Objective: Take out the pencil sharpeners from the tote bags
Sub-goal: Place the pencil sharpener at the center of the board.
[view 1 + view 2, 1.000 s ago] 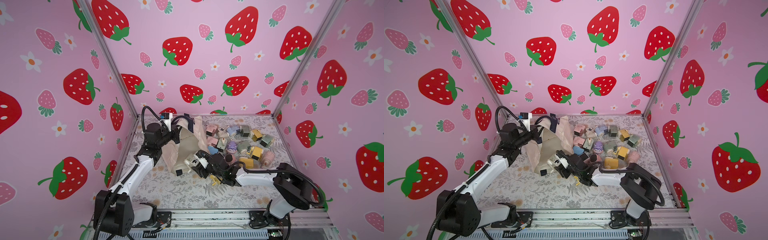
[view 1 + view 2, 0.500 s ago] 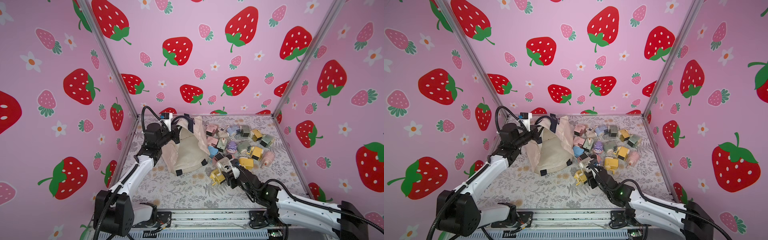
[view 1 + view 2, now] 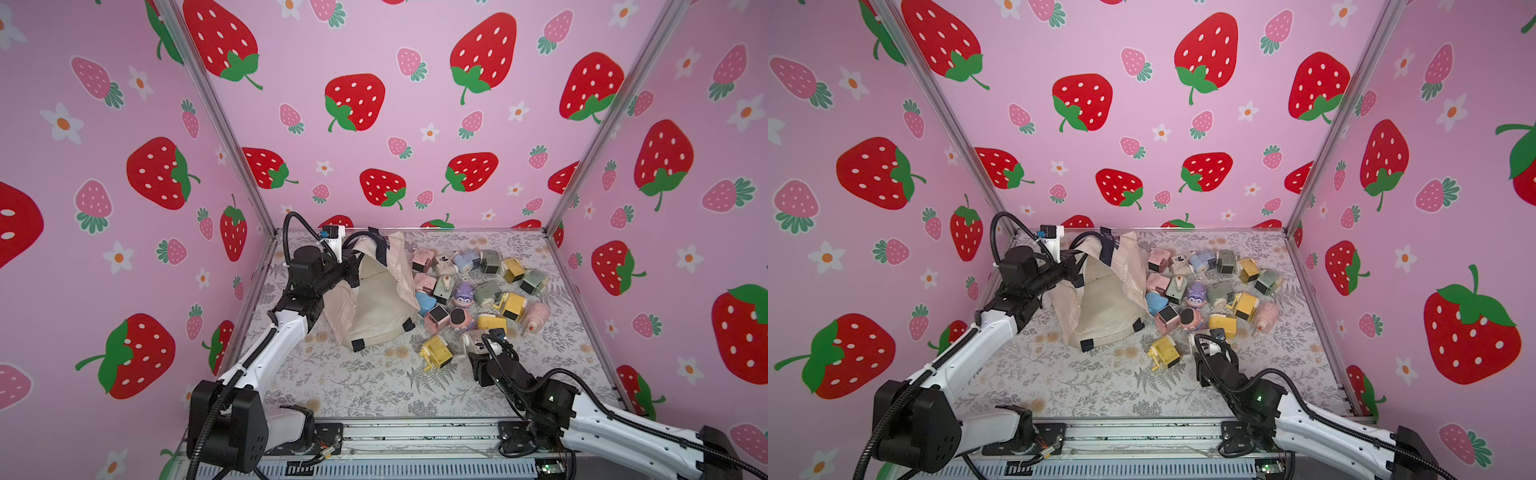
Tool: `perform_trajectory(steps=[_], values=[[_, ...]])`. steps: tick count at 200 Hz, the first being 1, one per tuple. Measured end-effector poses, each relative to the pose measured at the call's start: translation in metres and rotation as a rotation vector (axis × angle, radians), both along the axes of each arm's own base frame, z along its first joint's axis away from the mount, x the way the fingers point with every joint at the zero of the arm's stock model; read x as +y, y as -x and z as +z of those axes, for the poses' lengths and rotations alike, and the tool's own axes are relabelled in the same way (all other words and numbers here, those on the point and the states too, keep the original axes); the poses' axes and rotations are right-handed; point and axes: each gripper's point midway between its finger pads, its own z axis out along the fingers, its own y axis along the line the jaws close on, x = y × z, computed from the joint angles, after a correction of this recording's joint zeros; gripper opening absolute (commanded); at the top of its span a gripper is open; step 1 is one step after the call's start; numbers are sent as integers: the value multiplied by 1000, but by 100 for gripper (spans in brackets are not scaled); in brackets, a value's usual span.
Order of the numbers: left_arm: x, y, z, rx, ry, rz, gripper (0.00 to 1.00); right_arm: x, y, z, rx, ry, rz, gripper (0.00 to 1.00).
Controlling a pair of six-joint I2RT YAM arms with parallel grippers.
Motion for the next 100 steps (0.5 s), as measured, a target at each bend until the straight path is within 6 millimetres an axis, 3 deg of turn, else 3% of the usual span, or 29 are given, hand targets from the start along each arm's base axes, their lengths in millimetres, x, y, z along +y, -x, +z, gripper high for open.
perform_trajectory(steps=[39,100], values=[[-1,0,0,0,0,-2,0,-2,2,-19,57,47,-26,79],[-1,0,0,0,0,-3,0,1,-1,-37,84,107,-39,86]])
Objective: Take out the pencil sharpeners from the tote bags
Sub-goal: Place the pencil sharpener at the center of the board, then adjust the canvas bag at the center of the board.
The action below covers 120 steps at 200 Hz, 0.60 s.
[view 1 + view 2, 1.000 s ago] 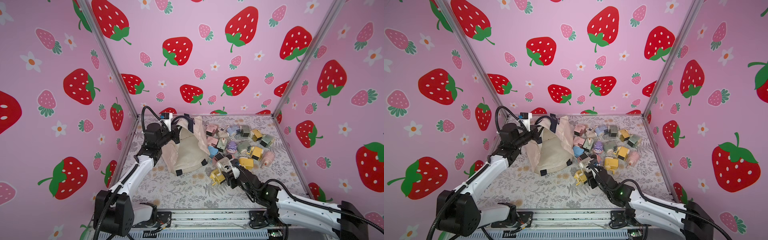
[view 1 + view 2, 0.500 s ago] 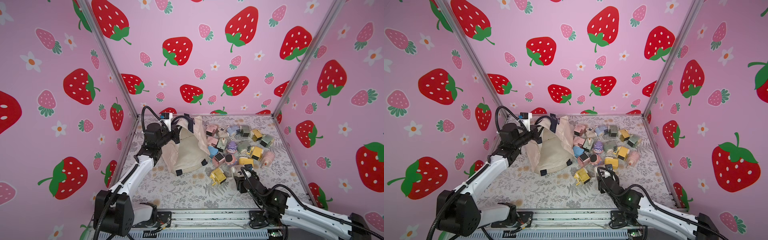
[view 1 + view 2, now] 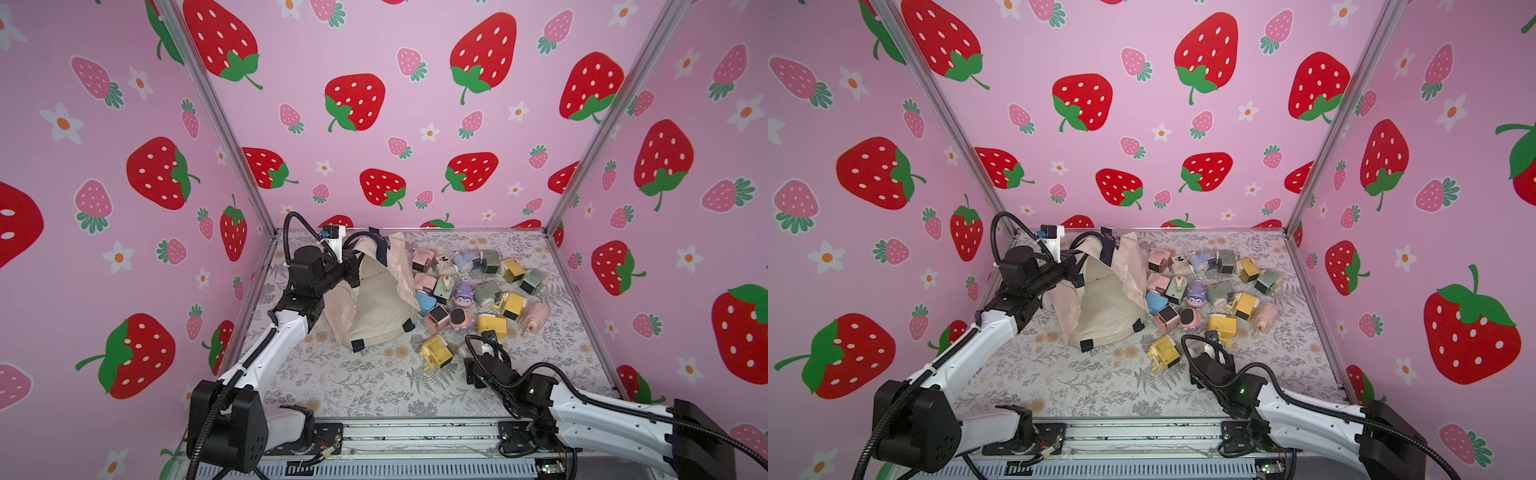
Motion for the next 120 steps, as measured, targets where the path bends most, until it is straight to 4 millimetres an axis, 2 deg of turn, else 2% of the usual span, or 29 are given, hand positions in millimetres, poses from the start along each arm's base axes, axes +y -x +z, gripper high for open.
perform_trajectory(steps=[27,61,87,101,120], values=[[-1,0,0,0,0,-2,0,4,-4,9,-32,8,22,88],[-1,0,0,0,0,-3,0,31,-15,49,-111,-51,89,87],[-1,0,0,2,4,-2,0,72,-23,77,-138,-116,184,88],[-1,0,1,4,7,1,0,99,-25,77,-112,-127,249,88],[0,-1,3,11,16,9,0,139,-26,67,-52,-134,343,88]])
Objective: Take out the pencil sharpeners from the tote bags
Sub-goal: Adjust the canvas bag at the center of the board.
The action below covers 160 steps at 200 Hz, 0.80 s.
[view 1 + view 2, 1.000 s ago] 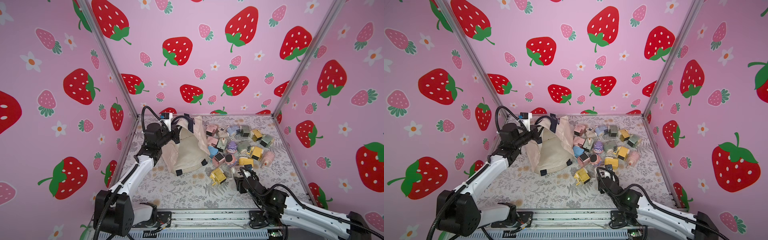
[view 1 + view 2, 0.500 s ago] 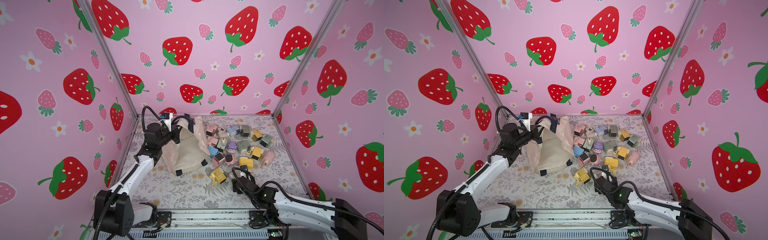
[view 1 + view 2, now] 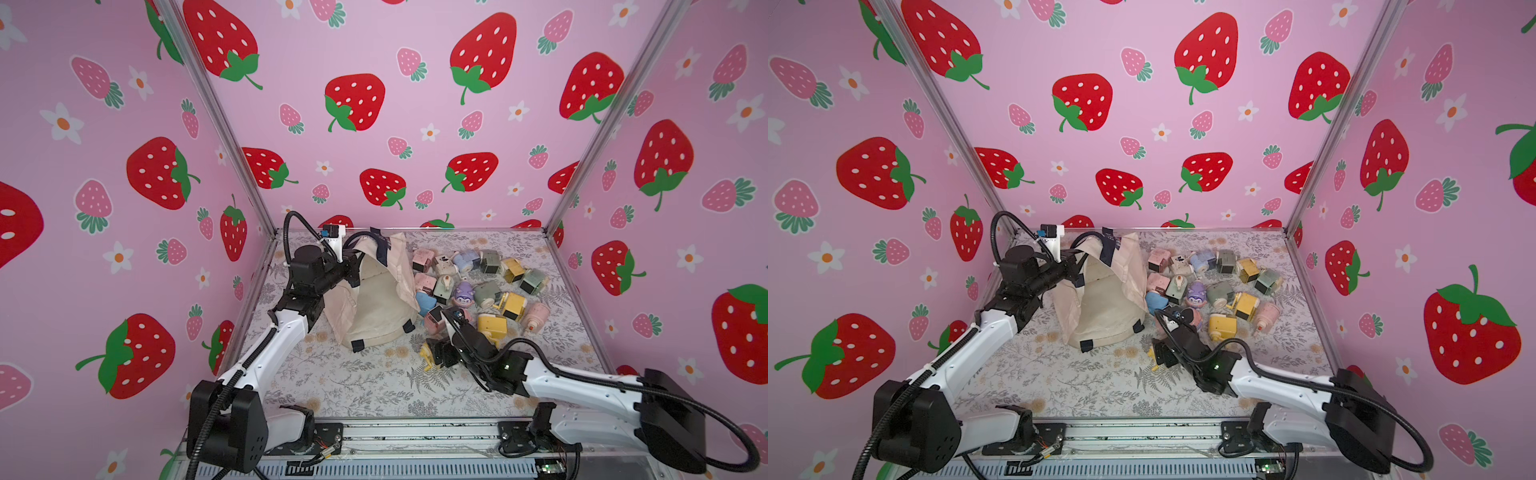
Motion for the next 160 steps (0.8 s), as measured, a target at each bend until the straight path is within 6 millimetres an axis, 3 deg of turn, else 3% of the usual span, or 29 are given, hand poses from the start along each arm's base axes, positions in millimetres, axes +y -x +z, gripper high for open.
perform_trajectory(steps=[29,59,132,160], values=[[1,-1,2,5,8,12,0,54,-8,-24,75,2,75,89],[4,-3,3,7,10,29,0,86,-21,-46,116,2,66,89],[7,-4,-2,28,8,49,0,109,-44,-72,174,-102,-53,92],[7,-4,-2,31,10,55,0,126,-67,-71,169,-210,-106,78]])
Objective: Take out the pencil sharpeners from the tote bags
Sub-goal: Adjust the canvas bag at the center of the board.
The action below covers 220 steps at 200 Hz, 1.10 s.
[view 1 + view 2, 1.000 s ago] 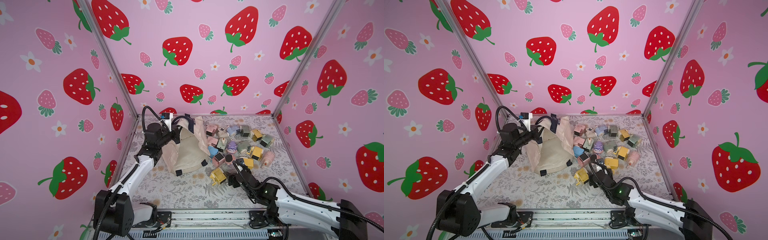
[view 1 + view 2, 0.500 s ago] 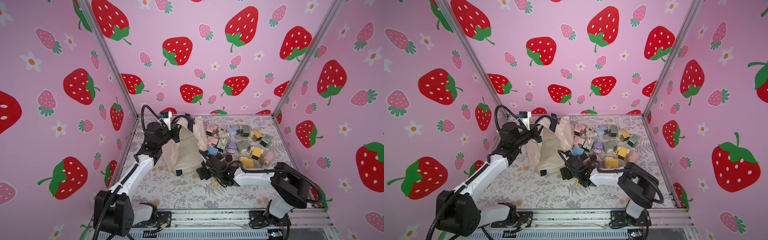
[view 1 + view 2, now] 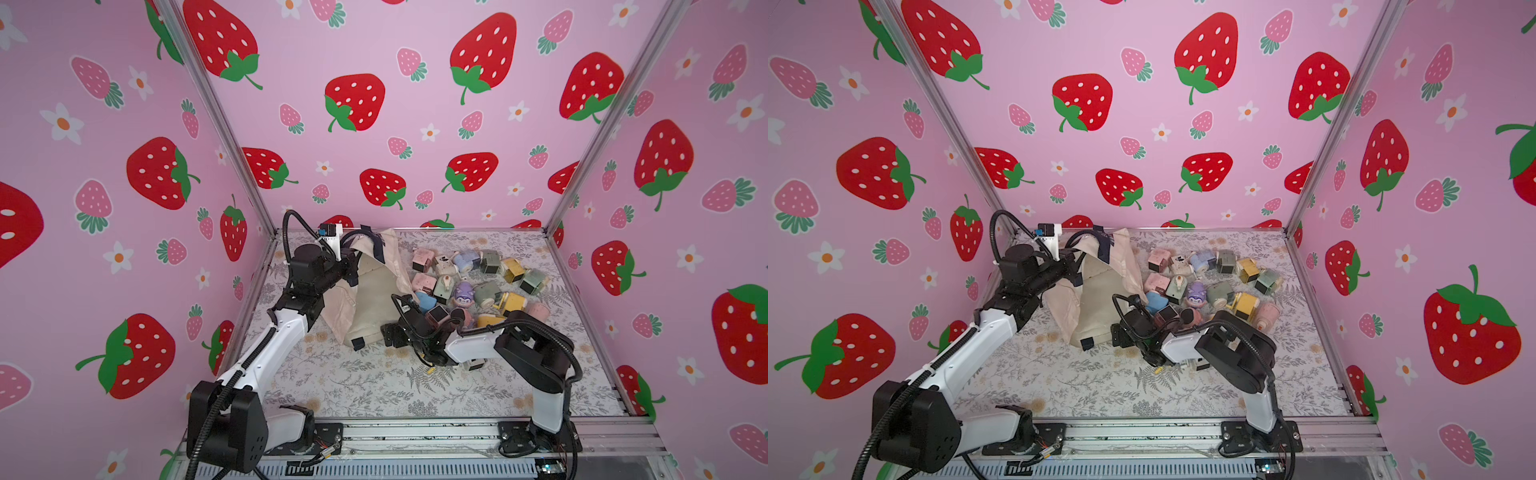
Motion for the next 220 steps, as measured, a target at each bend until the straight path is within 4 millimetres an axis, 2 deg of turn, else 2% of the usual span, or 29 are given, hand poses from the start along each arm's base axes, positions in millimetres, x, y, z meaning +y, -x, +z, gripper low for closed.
perform_trajectory(steps=[5,19,20,27,64,89,107,121,140,158,173,192,220], values=[[0,0,0,0,0,1,0,2,-4,0,-1,-12,-6,75],[1,0,0,0,0,5,0,8,-16,0,1,-57,-32,54],[1,0,0,0,0,5,0,8,-17,-1,3,-62,-37,49],[1,0,0,1,0,4,0,9,-22,-2,4,-79,-47,38],[2,-1,-2,8,-4,14,0,13,-38,-7,25,-133,-35,0],[6,-3,-3,13,-10,41,0,15,-38,5,24,-156,17,0],[11,-6,-1,16,-15,73,0,12,-37,32,-2,-165,72,0],[15,-9,2,20,-17,102,0,8,-35,67,-31,-185,121,0],[21,-16,8,42,-27,143,0,5,-33,126,-70,-213,195,0],[22,-26,23,56,-36,162,0,4,-42,188,-100,-286,248,0],[22,-31,32,65,-41,170,0,-7,-54,222,-105,-338,265,0],[23,-32,22,111,-55,175,0,-21,-70,240,-61,-363,270,0],[24,-33,-16,242,-88,179,4,-35,-93,245,55,-413,273,0]])
